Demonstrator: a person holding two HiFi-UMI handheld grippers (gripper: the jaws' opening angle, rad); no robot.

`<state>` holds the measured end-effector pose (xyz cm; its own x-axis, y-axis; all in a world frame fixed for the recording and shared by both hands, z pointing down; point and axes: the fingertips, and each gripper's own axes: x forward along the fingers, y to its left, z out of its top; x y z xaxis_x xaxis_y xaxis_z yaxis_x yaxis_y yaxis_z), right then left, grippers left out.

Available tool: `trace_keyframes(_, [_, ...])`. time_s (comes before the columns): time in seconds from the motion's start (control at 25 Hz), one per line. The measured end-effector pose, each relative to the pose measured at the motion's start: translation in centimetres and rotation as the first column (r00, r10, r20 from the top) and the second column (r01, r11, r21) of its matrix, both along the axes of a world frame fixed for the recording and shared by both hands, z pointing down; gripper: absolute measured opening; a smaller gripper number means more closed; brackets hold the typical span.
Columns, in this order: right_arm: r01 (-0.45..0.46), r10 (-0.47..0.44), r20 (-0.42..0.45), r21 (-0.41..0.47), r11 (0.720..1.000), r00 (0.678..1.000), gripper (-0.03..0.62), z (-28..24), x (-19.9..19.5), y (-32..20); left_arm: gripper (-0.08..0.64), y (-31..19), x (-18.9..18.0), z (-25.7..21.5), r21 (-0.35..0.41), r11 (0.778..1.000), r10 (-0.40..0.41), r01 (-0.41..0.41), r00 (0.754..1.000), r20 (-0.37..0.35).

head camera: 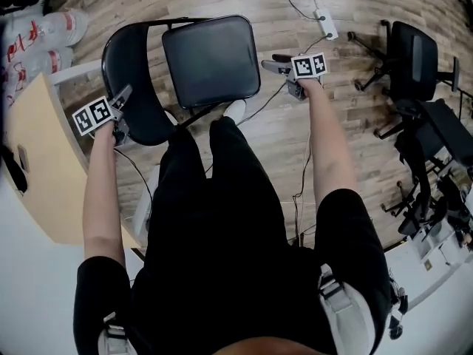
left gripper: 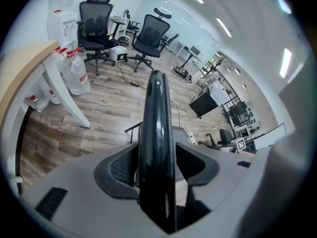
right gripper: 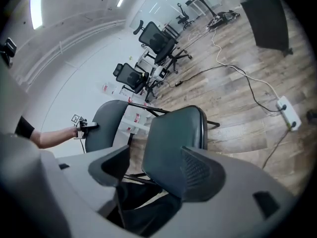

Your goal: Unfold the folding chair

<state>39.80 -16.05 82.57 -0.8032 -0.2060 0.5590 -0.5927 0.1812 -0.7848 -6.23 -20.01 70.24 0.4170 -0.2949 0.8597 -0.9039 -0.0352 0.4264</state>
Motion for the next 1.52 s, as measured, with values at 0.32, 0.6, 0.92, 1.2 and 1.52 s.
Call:
trace_keyframes(0.32, [0.036, 0.006, -0.166, 0.253, 0.967, 0.986, 0.307, -12.2, -3.3, 1.4, 0.290, -1.0, -1.1, -6.9, 0.188, 0.982, 0.007, -0.031, 0.992, 0.123])
trace_keyframes(0.6, [0.023, 0.074, -0.159, 0.537, 0.844, 0.985, 0.307, -27.5, -9.8, 1.0, 0.290, 0.2, 4.3, -20.3, 0.506, 0.817, 0.199, -0.275, 0.959, 0.200])
trace_keyframes(0.92, [0.001, 0.121, -0.092, 0.800, 0.600, 0.988, 0.293, -45.1, -17.6, 4.2, 0.287, 6.5, 11.6, -34.6, 0.769, 0.551, 0.406, -0.324, 0.909, 0.092])
trace_keyframes(1.2, [-0.011, 0.146, -0.065, 0.884, 0.467, 0.987, 0.256, -54.4, -23.0, 8.3, 0.240, 10.2, 12.3, -41.3, 0.846, 0.419, 0.501, -0.329, 0.861, 0.086])
trace_keyframes(1.52, [-0.026, 0.174, -0.051, 0.910, 0.413, 0.983, 0.152, -57.9, -26.0, 10.9, 0.189, 12.3, 13.3, -45.9, 0.907, 0.262, 0.576, -0.329, 0.808, 0.127])
